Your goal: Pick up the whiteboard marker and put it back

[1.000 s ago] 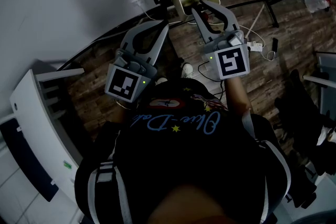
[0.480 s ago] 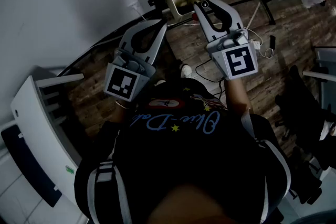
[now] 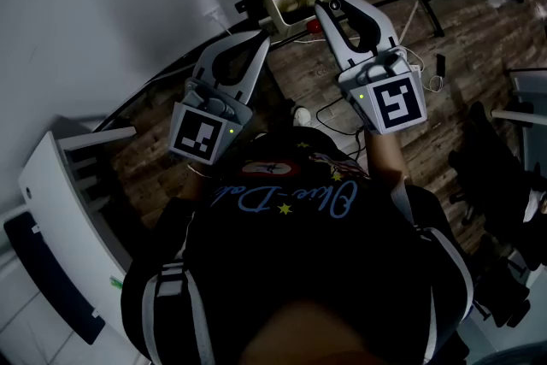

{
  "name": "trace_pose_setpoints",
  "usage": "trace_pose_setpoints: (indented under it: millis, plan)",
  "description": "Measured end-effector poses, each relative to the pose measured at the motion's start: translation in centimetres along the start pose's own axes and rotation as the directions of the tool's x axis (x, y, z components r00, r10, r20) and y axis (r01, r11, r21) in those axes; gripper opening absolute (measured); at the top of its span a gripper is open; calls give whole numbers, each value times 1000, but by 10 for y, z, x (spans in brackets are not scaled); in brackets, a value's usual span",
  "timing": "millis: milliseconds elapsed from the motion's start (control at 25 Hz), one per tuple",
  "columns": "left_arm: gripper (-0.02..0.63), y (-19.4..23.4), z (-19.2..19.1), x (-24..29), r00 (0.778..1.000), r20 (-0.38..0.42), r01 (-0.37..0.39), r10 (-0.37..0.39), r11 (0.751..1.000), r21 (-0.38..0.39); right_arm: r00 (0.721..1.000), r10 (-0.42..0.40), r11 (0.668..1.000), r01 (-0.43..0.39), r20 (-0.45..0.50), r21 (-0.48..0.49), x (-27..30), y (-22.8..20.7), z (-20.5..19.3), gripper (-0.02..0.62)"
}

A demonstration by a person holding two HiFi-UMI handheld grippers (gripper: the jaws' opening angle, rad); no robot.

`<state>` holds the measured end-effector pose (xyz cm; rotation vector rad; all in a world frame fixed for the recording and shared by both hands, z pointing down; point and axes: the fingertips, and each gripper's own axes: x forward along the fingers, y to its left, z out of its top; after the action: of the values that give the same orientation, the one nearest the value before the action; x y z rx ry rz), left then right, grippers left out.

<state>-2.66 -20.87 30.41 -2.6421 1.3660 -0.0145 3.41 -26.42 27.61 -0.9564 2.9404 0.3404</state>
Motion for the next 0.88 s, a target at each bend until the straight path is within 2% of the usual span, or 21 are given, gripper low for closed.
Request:
trace_pose_setpoints:
  millis: [480,880]
  plan:
    - [17,2,0,0,1000,1,4,-4,1000,-3,1000,4,1000,-4,28,4,2,1,9,84]
    - [17,5,-2,1,1000,-2,4,-4,1000,-9,1000,22,1000,-22,-10,2,7,4,2,84]
